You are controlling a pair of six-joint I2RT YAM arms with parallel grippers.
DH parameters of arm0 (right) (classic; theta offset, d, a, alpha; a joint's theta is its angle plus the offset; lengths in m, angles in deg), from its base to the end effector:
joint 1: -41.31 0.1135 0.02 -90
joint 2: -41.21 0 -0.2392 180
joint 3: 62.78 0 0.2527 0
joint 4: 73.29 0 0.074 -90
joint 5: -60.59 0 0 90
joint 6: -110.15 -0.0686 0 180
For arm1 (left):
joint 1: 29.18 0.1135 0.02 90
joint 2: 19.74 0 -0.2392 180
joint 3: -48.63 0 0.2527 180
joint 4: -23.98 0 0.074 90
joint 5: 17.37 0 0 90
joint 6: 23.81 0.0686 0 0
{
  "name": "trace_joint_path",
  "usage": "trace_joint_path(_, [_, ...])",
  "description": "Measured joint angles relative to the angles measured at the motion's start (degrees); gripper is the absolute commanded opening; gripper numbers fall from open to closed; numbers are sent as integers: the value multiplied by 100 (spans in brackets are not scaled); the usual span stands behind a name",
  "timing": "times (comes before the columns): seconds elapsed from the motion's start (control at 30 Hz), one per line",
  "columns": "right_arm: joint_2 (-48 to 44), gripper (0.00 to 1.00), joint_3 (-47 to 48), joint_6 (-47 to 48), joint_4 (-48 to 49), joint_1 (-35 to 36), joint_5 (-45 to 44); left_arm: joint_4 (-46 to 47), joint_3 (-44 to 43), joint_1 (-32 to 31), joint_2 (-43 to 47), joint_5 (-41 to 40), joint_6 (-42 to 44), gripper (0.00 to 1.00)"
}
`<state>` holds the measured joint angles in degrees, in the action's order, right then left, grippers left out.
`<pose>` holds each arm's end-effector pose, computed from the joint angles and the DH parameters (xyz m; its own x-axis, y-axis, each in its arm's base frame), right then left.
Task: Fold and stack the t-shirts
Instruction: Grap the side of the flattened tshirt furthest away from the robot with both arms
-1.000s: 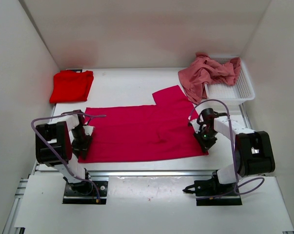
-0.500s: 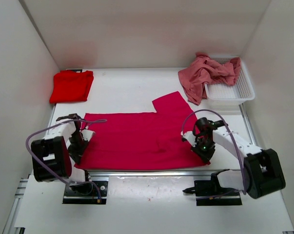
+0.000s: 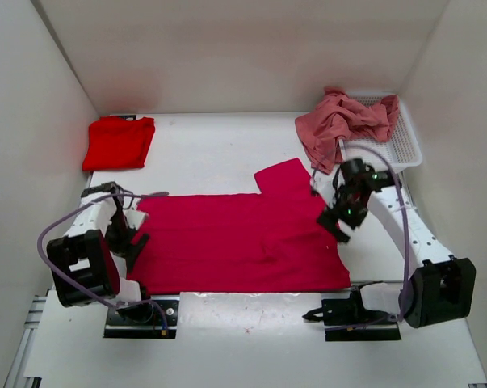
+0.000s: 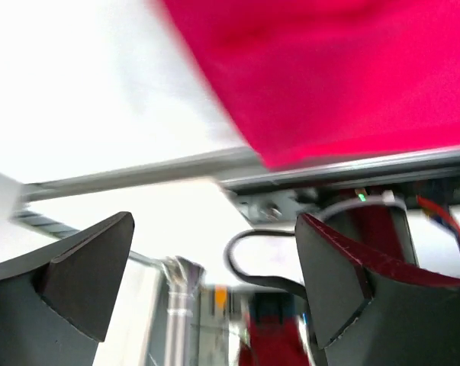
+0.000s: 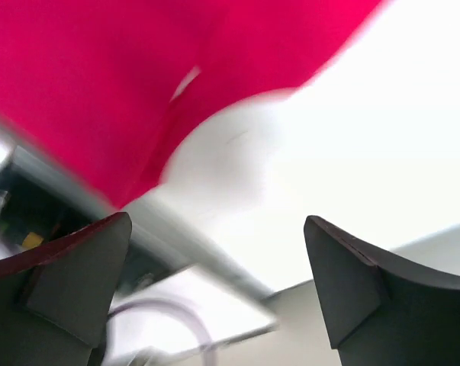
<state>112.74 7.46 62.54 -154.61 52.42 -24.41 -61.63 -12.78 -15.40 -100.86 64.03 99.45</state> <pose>0.2100 0.0473 0.1935 -0.5819 -0.7987 -0.1533 -0.8059 0.5915 -0.0229 0.1758 0.0537 0.1278 -0.8914 0.3397 0.3000 0.3489 0.9369 -0.0243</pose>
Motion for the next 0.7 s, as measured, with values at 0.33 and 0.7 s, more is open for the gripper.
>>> trace_joint_path(0.33, [2601,80,3707,-1325,1952,339,654,1078,-2879,-721,-909,240,-951,96])
trace_joint_path(0.7, [6159,79,6275,-3178,2540,7,463,1416,-4487,-874,-3427,492,-1694,97])
